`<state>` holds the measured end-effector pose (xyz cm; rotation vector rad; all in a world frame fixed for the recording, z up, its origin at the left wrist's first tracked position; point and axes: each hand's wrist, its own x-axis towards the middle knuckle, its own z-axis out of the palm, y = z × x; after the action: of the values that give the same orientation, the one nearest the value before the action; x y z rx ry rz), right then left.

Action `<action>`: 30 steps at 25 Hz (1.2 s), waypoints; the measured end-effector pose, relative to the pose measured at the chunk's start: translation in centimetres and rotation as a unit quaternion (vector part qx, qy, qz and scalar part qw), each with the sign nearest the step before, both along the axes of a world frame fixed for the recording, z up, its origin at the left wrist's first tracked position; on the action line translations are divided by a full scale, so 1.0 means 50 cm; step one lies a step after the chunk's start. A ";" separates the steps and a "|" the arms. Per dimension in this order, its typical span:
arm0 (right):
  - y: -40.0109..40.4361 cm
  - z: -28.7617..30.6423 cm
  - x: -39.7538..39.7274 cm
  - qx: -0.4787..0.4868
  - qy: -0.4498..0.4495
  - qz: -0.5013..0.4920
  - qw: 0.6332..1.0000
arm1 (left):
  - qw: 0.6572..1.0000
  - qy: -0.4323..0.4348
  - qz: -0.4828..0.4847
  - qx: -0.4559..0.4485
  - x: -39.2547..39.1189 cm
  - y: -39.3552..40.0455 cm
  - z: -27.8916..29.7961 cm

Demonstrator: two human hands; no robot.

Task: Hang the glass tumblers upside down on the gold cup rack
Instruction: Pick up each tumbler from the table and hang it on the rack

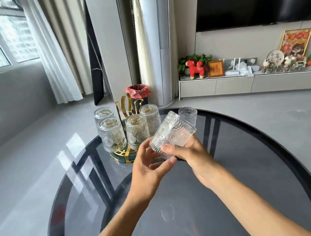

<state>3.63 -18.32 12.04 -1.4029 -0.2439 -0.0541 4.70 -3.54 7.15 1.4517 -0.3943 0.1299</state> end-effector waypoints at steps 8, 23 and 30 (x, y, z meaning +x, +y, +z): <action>0.087 0.111 0.082 0.082 0.070 0.075 0.991 | 0.991 -0.046 0.110 -0.059 0.070 0.183 0.176; 0.186 0.179 0.332 -0.623 -0.130 -0.047 0.770 | 0.906 -0.078 0.251 0.331 0.418 0.277 0.327; 0.182 0.171 0.319 -0.592 -0.147 -0.063 0.790 | 0.867 -0.036 0.223 0.444 0.496 0.210 0.319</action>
<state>19.60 -9.24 20.59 -2.6848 -0.4857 -0.2687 29.48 6.98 23.09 2.4509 -0.1595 0.4133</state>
